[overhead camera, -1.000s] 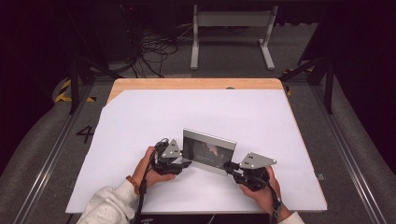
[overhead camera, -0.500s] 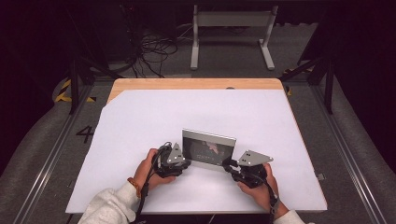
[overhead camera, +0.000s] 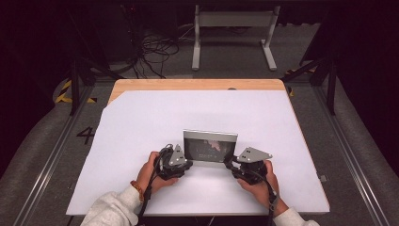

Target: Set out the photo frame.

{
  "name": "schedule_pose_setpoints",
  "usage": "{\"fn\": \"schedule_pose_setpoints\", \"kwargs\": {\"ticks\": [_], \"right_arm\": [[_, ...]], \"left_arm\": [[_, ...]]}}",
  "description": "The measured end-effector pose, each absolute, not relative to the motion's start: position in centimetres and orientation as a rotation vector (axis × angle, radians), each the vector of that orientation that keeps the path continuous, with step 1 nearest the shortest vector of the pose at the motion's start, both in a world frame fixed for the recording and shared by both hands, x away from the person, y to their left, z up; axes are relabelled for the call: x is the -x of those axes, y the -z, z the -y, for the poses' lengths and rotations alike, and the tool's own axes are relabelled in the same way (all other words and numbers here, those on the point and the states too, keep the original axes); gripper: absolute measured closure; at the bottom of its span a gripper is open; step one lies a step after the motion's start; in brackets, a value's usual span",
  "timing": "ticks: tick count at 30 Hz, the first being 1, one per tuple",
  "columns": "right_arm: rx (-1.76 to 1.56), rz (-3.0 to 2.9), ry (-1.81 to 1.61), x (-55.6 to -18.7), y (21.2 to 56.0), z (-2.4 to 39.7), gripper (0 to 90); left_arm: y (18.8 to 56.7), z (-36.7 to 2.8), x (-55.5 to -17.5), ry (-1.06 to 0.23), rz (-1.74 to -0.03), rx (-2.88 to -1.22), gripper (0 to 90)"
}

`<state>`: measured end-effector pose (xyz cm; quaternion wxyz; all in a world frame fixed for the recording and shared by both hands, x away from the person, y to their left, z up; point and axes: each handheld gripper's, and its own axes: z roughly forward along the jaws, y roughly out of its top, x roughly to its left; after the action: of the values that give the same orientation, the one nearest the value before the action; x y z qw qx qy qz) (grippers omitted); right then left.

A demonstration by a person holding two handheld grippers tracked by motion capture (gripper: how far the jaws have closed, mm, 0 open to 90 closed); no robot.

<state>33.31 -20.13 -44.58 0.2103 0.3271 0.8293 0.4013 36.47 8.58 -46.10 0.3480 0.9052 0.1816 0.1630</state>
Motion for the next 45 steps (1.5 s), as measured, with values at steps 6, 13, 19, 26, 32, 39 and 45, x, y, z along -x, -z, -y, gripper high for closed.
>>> {"fn": "schedule_pose_setpoints", "kwargs": {"ticks": [6,13,19,26,32,39,45], "right_arm": [[-0.918,-2.293,-1.128,-34.2,44.7,20.2,65.9],[-0.909,-2.287,-1.119,-34.3,44.9,20.2,65.2],[-0.909,-2.288,-1.103,-34.3,45.1,20.1,65.2],[-0.905,-2.292,-1.093,-34.3,45.0,20.1,65.6],[-0.898,-2.312,-1.062,-34.2,45.2,20.3,67.2],[-0.897,-2.306,-1.062,-33.9,44.6,20.9,62.6],[-0.848,-2.305,-1.044,-33.1,44.1,21.2,58.6]], "left_arm": [[46.1,-8.4,-36.6,-0.45,-0.487,-2.351,64.3],[46.1,-8.4,-36.8,-0.435,-0.496,-2.345,64.7],[46.2,-8.4,-36.8,-0.432,-0.499,-2.34,64.7],[46.1,-8.4,-36.8,-0.429,-0.492,-2.346,64.9],[46.1,-8.4,-36.8,-0.433,-0.491,-2.341,64.9],[46.0,-8.7,-36.6,-0.443,-0.473,-2.334,61.8],[45.4,-9.6,-36.0,-0.447,-0.481,-2.32,55.1]]}}
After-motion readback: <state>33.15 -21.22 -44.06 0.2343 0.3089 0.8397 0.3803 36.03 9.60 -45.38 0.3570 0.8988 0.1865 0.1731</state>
